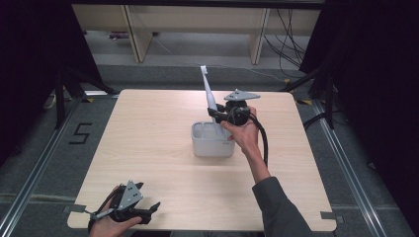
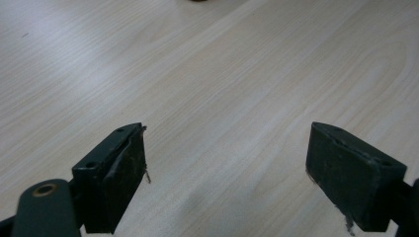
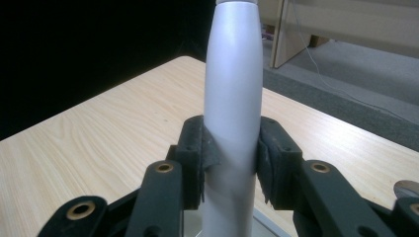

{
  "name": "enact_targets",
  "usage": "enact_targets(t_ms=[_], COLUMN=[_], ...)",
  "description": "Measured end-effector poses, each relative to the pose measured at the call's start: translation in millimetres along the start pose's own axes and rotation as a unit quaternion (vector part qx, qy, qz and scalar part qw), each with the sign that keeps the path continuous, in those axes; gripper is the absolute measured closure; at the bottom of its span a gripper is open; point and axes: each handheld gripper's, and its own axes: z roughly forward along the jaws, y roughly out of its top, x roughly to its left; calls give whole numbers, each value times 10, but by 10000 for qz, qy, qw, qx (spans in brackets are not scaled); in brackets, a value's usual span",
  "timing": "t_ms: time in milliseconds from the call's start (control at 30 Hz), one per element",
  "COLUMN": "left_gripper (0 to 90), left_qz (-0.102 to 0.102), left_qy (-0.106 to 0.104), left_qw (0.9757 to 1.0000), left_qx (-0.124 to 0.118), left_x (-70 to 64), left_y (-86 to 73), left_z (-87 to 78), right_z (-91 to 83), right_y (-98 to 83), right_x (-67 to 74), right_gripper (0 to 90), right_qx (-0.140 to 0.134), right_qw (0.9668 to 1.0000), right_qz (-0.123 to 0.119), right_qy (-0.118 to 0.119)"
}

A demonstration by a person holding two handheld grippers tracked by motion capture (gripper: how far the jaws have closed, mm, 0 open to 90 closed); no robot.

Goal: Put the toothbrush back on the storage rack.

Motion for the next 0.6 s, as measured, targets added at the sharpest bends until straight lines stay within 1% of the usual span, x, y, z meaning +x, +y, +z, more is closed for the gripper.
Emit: enact_targets(t_ms=[33, 67, 100, 133, 167, 200, 233, 267, 300, 333, 367, 400, 467, 500, 533, 567, 600], left_gripper=[152, 152, 152, 152, 152, 152, 152, 152, 152, 152, 152, 152, 152, 152, 152, 152, 152], left_qz=[65, 20, 86, 113, 96, 62, 67, 122, 27, 26, 77, 27, 14, 87, 164, 164, 143], left_qy=[0, 1, -1, -8, 4, 38, 34, 15, -3, -3, 1, -26, -30, 23, 2, 2, -41], left_qw=[10000, 10000, 9999, 9999, 9999, 10000, 10000, 9999, 10000, 10000, 10000, 10000, 10000, 9999, 9998, 9998, 9998], left_qx=[47, -4, 57, 44, 40, 47, 39, 60, 12, 19, 42, 27, 29, 96, 106, 106, 118], left_x=[8, 1, 15, 18, 14, 5, 5, 12, -2, -2, 6, 1, -1, 8, 16, 16, 15], left_y=[2, 1, 4, 5, 3, 4, 4, 4, 4, 4, 4, 4, 2, -1, 2, 2, 1], left_z=[-7, -2, -9, -10, -10, -12, -10, -13, -5, -6, -8, -4, -2, -9, -8, -8, -5], right_z=[10, 24, 41, 44, 55, 70, 80, 88, 87, 99, 99, 94, 94, 104, 108, 108, 107], right_y=[-6, -17, -27, -36, -47, -57, -73, -81, -90, -100, -109, -118, -124, -136, -155, -155, -165], right_x=[14, 17, 21, 30, 33, 18, 22, 17, 21, 24, 36, 28, 24, 34, 28, 28, 31], right_gripper=[668, 668, 668, 668, 668, 668, 668, 668, 668, 668, 667, 668, 667, 668, 668, 668, 668], right_qx=[63, 76, 81, 137, 149, 146, 152, 116, 166, 165, 195, 219, 220, 177, 218, 218, 219], right_qw=[9999, 10000, 10000, 9999, 9999, 9999, 9999, 9999, 9998, 9999, 9998, 9997, 9997, 9998, 9998, 9998, 9997], right_qz=[61, 24, 1, 44, 71, 2, 34, -26, -23, -18, 89, -10, -36, 26, 22, 22, 59], right_qy=[58, 41, 21, 2, 13, 36, 5, -36, -47, -25, 33, -51, -51, -73, 22, 22, -6])
